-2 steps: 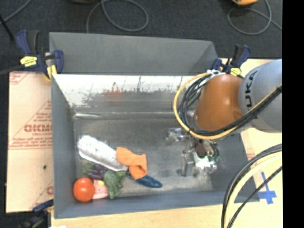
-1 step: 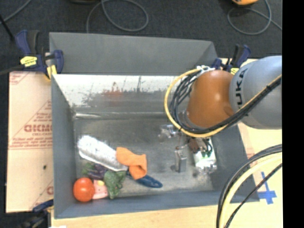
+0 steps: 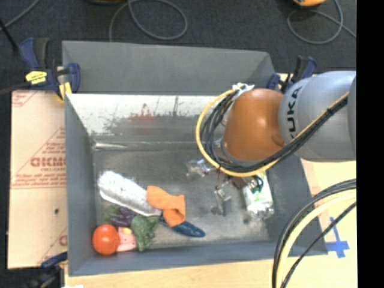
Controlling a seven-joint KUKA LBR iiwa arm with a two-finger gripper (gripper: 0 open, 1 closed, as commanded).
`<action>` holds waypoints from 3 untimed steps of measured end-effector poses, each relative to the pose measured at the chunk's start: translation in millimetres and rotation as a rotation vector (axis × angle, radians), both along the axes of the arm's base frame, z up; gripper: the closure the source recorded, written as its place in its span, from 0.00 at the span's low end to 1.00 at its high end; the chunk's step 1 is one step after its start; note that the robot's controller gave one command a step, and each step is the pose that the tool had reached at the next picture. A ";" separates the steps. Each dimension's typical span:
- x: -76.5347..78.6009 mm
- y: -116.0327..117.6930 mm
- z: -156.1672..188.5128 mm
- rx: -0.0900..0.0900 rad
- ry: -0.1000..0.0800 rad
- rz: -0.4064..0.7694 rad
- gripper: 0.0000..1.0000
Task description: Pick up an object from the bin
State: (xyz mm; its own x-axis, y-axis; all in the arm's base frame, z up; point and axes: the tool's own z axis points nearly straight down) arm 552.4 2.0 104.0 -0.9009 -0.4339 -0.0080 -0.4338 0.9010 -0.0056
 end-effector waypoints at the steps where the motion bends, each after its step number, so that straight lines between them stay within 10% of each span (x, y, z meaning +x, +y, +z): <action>1: -7.9 30.4 -16.1 0.001 0.001 -0.060 0.00; 2: 10.9 45.6 4.3 0.001 0.004 -0.027 0.00; 3: -8.8 62.1 -0.8 0.000 -0.011 0.045 0.00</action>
Offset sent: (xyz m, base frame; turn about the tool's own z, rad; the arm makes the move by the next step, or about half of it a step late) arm 0.0326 0.0511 0.0311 -0.0598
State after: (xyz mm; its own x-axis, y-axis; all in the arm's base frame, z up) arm 543.7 64.1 103.2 -0.8803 -0.4740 -0.0176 -0.4739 0.8805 -0.0101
